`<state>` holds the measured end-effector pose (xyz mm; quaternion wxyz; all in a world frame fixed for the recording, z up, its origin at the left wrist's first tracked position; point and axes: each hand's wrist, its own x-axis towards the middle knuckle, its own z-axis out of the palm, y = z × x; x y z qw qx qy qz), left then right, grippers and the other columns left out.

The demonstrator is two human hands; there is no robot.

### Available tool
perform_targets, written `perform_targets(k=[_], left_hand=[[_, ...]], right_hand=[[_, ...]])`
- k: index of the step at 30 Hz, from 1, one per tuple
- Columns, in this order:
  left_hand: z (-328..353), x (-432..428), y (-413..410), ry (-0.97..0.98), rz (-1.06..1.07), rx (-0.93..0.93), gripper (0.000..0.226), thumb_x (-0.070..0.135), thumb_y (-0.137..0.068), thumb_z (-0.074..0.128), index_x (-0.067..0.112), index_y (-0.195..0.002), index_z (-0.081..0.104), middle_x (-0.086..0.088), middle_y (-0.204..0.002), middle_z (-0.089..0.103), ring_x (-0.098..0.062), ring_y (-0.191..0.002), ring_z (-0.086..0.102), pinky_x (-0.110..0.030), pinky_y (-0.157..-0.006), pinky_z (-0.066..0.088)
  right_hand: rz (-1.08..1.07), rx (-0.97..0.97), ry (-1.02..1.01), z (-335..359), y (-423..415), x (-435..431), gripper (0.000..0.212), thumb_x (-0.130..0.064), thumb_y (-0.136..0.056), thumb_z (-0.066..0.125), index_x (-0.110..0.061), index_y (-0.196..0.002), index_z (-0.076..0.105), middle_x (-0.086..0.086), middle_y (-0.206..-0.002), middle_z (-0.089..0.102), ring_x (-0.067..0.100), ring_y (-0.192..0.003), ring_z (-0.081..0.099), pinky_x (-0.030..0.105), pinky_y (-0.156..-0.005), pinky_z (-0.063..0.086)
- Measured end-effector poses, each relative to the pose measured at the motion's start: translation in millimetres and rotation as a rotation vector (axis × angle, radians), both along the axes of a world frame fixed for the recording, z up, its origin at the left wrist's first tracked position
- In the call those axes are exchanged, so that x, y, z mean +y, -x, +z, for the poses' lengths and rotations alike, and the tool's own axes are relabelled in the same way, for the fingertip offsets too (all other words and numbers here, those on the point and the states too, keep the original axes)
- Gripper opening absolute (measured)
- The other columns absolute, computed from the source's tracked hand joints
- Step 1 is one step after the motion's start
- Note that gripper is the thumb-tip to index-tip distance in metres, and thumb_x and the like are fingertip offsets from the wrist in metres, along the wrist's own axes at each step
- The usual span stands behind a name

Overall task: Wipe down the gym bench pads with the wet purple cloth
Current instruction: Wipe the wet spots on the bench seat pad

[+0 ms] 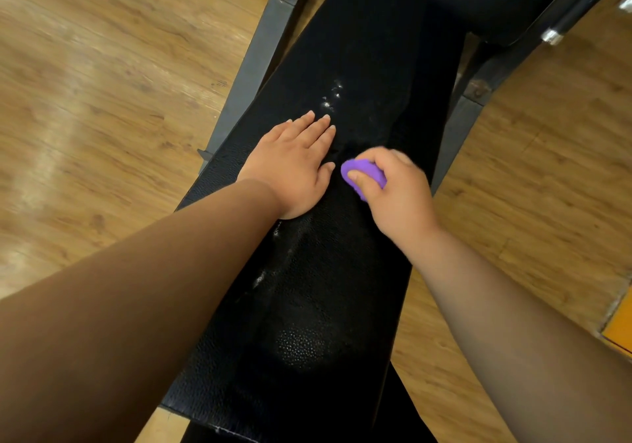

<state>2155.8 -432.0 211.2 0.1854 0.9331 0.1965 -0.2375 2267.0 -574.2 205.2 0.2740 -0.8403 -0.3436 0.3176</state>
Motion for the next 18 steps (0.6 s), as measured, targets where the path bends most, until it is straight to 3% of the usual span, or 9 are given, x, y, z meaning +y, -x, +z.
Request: perform_targets(k=[5,9,14,18], left_hand=[[-1,1,0,-0.009,0.001,0.007,0.061,0.044,-0.101,0.019,0.017,-0.155,0.010,-0.001,-0.163,0.007,-0.018,-0.150,0.001,-0.034,-0.121,0.002],[0,0,0,-0.012,0.000,0.013,0.060,0.042,-0.101,0.020,0.017,-0.155,0.011,-0.001,-0.163,0.007,-0.018,-0.150,0.001,-0.034,-0.120,0.003],[1,1,0,-0.008,-0.001,0.013,0.060,0.042,-0.102,0.020,0.017,-0.155,0.010,-0.001,-0.163,0.007,-0.018,-0.150,0.000,-0.034,-0.120,0.003],[1,1,-1,0.016,-0.007,0.010,0.060,0.043,-0.102,0.020,0.016,-0.155,0.010,-0.001,-0.163,0.007,-0.018,-0.150,0.000,-0.034,-0.121,0.003]], right_hand=[[0.123,0.023,-0.005,-7,-16,7,0.015,-0.025,-0.091,0.063,-0.015,-0.102,0.067,-0.001,-0.098,0.058,0.015,-0.095,0.052,0.020,-0.077,0.035],[0.041,0.022,0.046,-19,-32,29,0.015,-0.023,-0.093,0.060,-0.014,-0.105,0.065,-0.002,-0.099,0.053,0.018,-0.099,0.053,0.023,-0.080,0.037],[0.094,0.062,-0.022,-1,-9,-3,0.013,-0.023,-0.090,0.063,-0.017,-0.101,0.068,-0.008,-0.097,0.057,0.006,-0.093,0.051,0.009,-0.078,0.035],[0.196,0.029,0.060,-4,-25,8,0.018,-0.029,-0.092,0.061,-0.021,-0.107,0.067,-0.007,-0.102,0.052,0.013,-0.102,0.048,0.015,-0.078,0.032]])
